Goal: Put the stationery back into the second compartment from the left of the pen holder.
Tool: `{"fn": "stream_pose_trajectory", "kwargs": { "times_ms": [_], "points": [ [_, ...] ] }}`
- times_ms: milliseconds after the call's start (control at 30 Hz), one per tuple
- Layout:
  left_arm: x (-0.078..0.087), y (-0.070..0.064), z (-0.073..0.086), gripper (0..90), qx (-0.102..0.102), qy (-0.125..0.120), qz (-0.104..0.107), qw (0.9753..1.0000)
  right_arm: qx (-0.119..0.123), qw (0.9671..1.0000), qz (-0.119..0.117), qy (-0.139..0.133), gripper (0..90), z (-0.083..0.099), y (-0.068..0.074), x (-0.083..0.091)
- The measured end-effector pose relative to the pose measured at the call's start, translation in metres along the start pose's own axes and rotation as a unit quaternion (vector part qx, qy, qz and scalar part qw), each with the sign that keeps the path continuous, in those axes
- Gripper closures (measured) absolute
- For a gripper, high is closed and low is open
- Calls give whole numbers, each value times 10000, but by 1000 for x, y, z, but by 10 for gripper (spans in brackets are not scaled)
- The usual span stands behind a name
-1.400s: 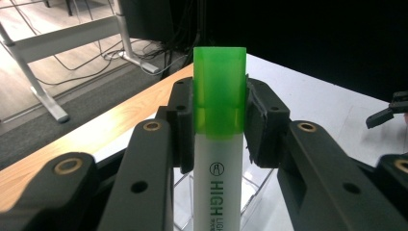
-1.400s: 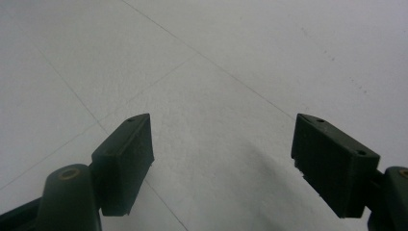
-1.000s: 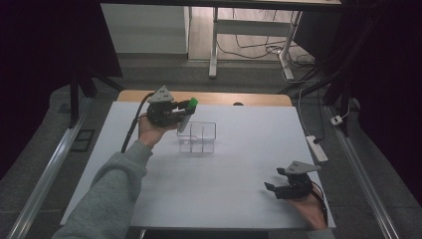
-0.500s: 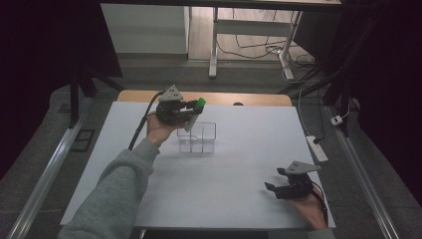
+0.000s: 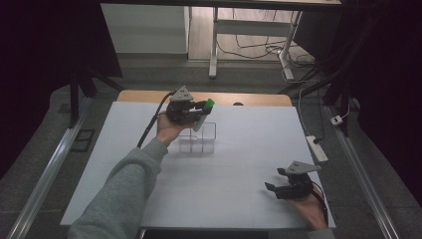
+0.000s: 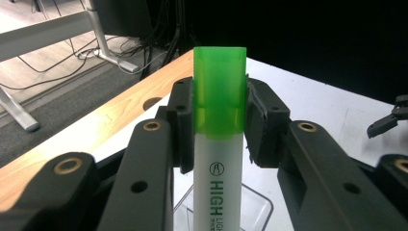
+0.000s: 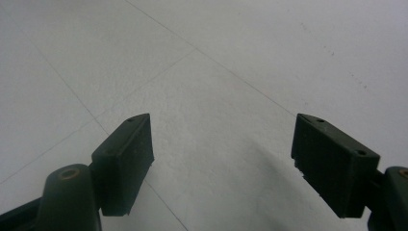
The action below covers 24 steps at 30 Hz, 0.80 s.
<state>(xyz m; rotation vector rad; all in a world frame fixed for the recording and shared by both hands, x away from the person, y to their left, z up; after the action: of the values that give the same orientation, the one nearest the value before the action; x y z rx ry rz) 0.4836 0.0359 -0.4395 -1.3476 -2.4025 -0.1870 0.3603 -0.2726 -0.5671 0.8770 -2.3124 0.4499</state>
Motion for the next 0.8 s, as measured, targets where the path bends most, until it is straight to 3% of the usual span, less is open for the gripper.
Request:
{"fn": "stream_pose_trajectory", "kwargs": {
  "times_ms": [700,800],
  "points": [
    [-1,9,24,655,200,63,74,9998,14,10000,-8,42,223,2,0,-1],
    [1,9,23,565,235,51,62,9997,6,10000,-10,35,223,1,0,-1]
  ]
}}
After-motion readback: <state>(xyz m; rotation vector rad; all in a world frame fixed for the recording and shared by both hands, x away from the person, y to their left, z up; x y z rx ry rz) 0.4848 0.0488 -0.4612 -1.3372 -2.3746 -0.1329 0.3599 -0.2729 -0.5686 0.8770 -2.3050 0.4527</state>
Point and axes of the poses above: each handheld gripper's, and its own axes: x roughly backward along the jaws, z roughly out of its underside, y roughly to its left, the point moved 8 cm from there along -x, roughly forward along the jaws, and after that the axes turned 6 degrees about z, right-handed, at the moved point
